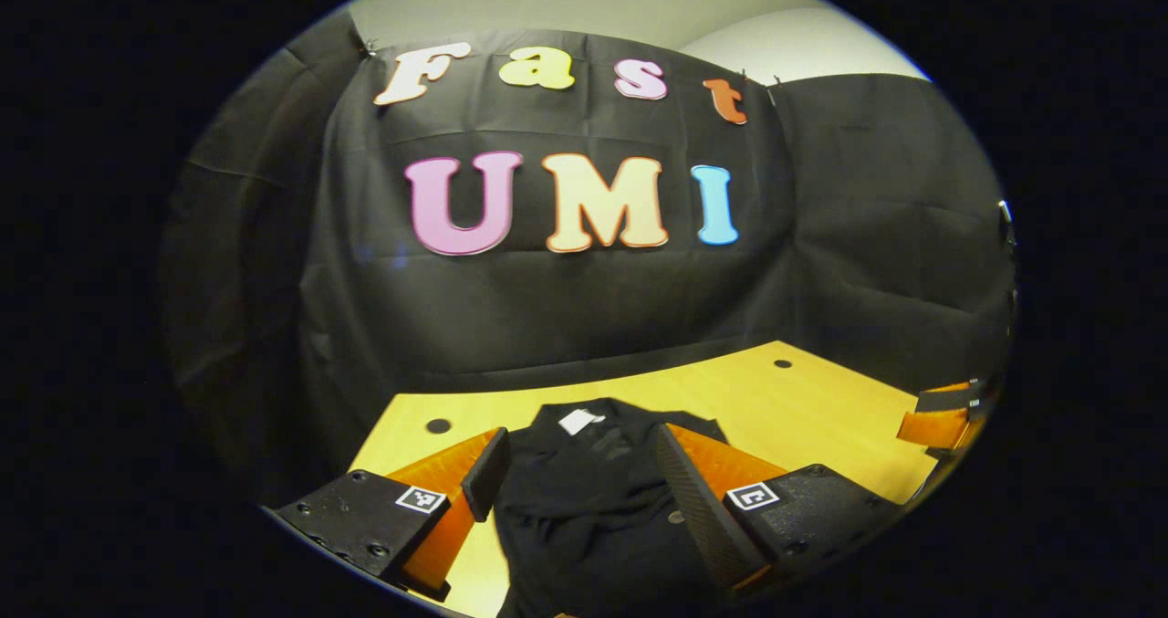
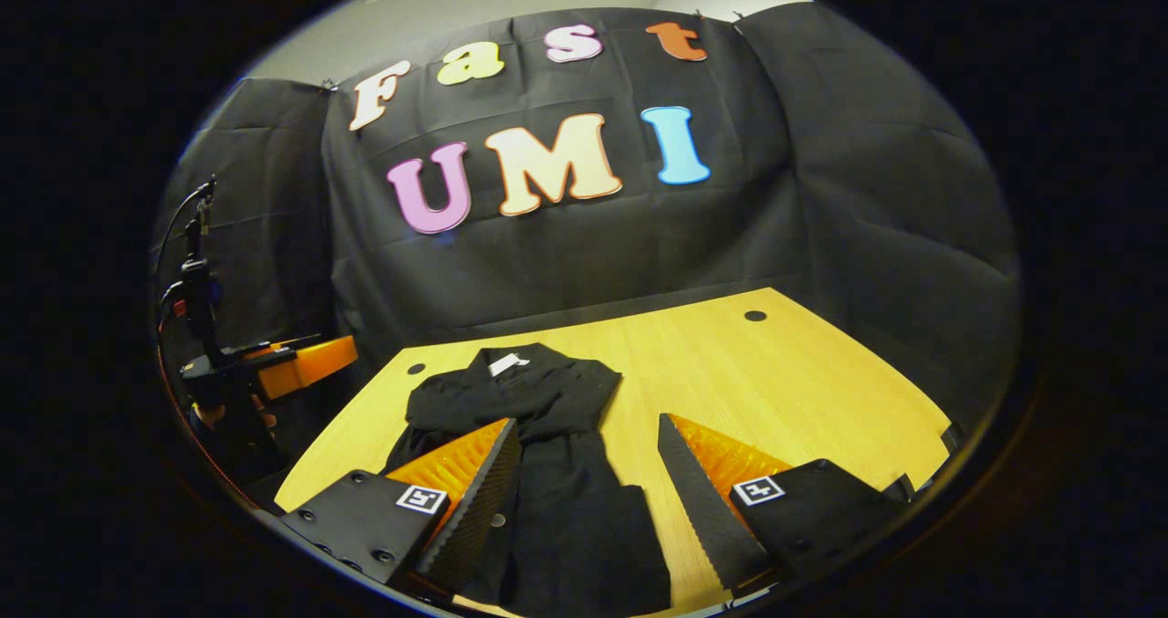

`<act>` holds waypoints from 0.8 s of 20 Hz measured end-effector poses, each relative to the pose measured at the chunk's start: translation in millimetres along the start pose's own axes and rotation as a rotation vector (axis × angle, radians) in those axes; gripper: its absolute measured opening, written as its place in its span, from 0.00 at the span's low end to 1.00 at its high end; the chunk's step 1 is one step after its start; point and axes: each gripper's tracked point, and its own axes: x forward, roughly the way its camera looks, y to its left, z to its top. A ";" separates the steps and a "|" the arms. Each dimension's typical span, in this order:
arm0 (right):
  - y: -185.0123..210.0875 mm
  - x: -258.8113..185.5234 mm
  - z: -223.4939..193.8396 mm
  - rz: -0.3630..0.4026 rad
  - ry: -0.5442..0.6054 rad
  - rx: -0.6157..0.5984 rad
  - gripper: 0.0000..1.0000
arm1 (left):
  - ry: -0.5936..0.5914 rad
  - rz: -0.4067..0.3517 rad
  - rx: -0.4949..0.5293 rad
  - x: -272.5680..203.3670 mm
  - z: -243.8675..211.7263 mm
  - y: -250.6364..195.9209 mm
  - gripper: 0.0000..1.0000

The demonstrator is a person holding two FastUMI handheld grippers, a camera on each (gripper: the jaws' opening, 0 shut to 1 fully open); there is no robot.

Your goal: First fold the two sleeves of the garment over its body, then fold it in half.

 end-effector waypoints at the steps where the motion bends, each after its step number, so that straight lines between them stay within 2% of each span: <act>1: -0.6 -3.3 -5.7 0.017 0.004 -0.006 0.98 | 0.011 0.032 0.002 -12.2 -8.7 5.9 0.97; 2: -1.0 -7.0 -11.6 0.031 0.014 -0.009 0.97 | 0.027 0.062 0.002 -24.9 -17.8 12.0 0.94; 6: -11.3 -19.3 -38.3 0.053 0.063 -0.042 0.98 | 0.108 0.152 -0.034 -65.2 -60.8 26.1 0.96; 11: -35.3 -27.4 -87.4 0.021 0.158 -0.079 0.97 | 0.245 0.210 -0.059 -95.1 -129.3 32.8 0.98; 16: -48.5 -26.0 -133.6 0.002 0.268 -0.100 0.98 | 0.375 0.260 -0.096 -113.5 -187.3 41.8 0.95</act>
